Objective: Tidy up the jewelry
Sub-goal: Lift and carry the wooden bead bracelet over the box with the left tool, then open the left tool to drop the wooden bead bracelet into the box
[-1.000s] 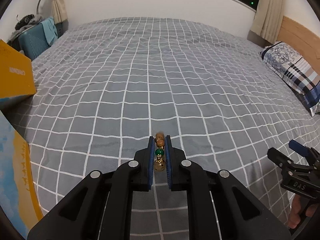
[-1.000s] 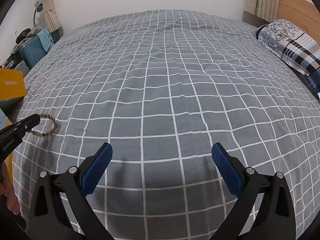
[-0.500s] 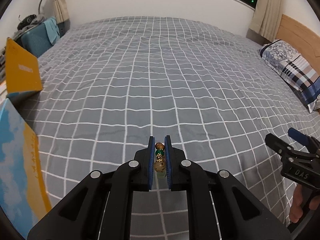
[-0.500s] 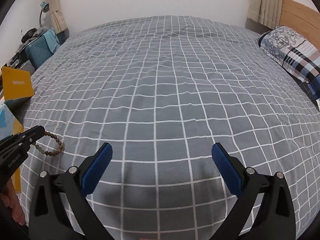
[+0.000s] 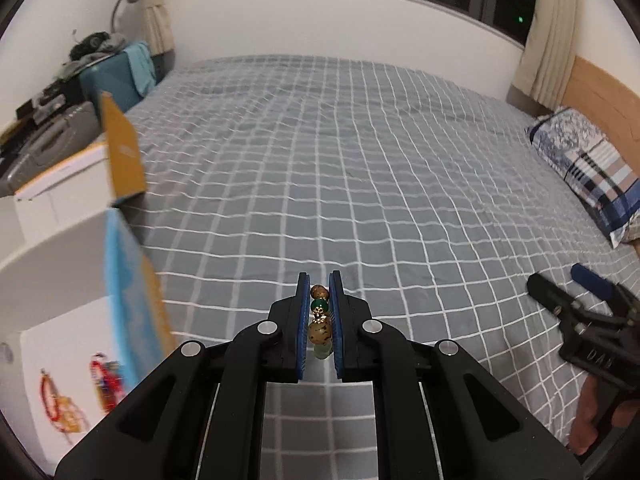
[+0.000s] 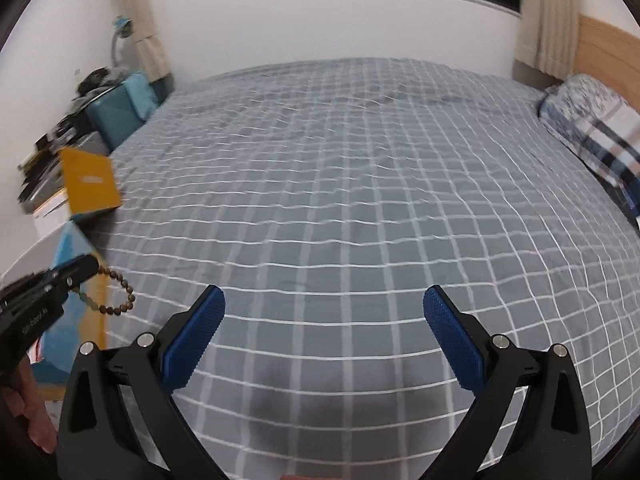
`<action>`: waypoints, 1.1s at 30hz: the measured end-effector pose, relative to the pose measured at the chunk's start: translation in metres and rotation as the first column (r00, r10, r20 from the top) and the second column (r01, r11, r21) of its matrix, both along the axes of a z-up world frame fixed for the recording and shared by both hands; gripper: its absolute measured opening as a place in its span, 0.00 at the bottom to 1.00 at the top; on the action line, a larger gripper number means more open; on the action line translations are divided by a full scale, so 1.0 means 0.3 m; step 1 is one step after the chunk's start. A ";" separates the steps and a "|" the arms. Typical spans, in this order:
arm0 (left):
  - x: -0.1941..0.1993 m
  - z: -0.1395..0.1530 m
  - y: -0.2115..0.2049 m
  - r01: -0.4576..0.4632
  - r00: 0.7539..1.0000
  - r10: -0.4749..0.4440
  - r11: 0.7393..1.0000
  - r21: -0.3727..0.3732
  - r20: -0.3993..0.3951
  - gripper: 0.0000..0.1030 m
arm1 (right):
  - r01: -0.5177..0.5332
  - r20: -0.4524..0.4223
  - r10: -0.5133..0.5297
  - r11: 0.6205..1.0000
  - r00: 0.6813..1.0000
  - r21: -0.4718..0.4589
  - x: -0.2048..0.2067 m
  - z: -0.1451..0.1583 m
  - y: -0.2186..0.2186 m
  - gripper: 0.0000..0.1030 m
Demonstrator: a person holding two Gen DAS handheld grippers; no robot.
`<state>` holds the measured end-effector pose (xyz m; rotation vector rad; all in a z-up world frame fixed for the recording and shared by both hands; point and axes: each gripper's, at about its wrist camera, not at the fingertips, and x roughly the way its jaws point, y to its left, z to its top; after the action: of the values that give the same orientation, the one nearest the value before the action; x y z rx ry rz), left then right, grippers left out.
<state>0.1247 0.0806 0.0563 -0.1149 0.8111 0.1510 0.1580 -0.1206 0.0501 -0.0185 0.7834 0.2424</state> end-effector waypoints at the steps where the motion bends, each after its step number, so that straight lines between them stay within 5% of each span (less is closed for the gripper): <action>1: -0.022 0.024 0.021 -0.011 1.000 0.010 1.000 0.005 0.009 0.09 | -0.017 0.010 0.017 1.000 1.000 -0.007 -0.016 0.018 0.033 0.93; 12: -0.278 0.146 0.329 -0.160 0.986 0.160 0.987 0.012 0.055 0.09 | -0.170 0.045 0.171 0.985 0.984 -0.034 -0.197 0.136 0.380 0.93; 22: -0.462 0.036 0.609 -0.320 0.947 0.321 0.947 0.018 -0.031 0.09 | -0.285 0.025 0.286 0.958 0.958 -0.038 -0.307 0.107 0.647 0.93; 33: -0.540 -0.052 0.760 -0.392 0.915 0.391 0.920 0.012 -0.100 0.09 | -0.365 -0.033 0.363 0.928 0.931 -0.070 -0.357 0.028 0.837 0.93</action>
<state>-0.0373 0.3085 0.0407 -0.2802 0.8827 0.5367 0.0508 0.1306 0.0586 -0.2355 0.8050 0.5668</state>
